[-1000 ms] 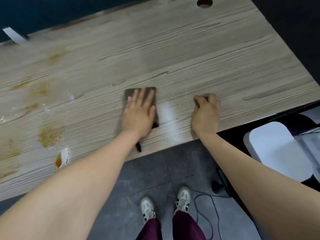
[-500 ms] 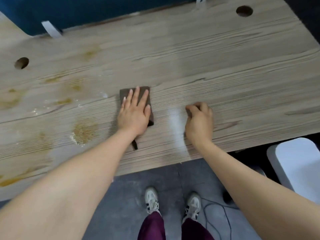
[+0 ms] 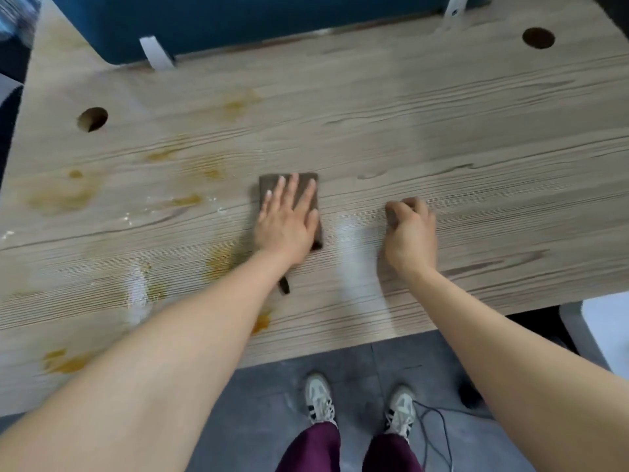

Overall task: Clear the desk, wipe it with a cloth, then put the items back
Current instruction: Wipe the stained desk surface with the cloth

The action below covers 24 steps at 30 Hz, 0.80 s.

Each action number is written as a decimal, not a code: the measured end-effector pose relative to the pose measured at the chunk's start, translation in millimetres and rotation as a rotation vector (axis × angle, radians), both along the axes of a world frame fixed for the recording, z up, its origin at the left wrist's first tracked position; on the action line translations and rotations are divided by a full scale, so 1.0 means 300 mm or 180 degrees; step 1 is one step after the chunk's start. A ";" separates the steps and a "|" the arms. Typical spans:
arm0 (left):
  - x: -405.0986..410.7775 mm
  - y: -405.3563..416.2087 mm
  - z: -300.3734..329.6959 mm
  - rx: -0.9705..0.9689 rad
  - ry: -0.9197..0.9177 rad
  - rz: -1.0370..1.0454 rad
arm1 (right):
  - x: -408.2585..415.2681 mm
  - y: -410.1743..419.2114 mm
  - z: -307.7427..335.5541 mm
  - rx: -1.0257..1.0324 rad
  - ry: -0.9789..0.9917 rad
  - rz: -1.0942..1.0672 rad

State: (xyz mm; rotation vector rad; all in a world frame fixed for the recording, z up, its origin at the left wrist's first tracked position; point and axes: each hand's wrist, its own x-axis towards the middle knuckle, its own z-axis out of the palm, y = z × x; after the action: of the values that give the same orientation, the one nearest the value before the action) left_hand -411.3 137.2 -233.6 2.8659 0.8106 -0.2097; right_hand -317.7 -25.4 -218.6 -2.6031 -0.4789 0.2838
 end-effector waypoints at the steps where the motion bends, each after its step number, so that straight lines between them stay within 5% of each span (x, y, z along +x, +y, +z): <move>1: 0.008 0.032 -0.003 0.0038 0.0011 0.0220 | -0.004 -0.002 -0.001 -0.0019 -0.0031 0.0041; 5: 0.017 -0.086 0.002 0.0056 -0.0052 0.0333 | -0.015 -0.018 -0.009 0.0013 -0.0117 0.0089; 10: -0.075 -0.436 -0.015 -0.0106 -0.0343 -0.0718 | -0.049 -0.082 0.006 0.0083 -0.0087 -0.0057; 13: -0.105 -0.367 0.003 -0.0102 -0.0199 -0.1156 | -0.059 -0.130 0.008 0.0054 -0.0084 0.0017; 20: -0.156 -0.248 0.002 0.0089 0.0019 0.0396 | -0.093 -0.236 -0.003 0.0035 -0.0027 0.0076; 24: -0.183 -0.515 0.006 0.0043 -0.0122 0.0068 | -0.160 -0.316 -0.008 0.0121 -0.0140 0.0263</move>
State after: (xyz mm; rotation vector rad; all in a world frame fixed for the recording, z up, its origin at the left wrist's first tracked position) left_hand -466.3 -17.5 -231.8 2.8632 0.8381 -0.1469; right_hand -365.7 -120.3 -221.0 -2.5611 -0.6025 0.2429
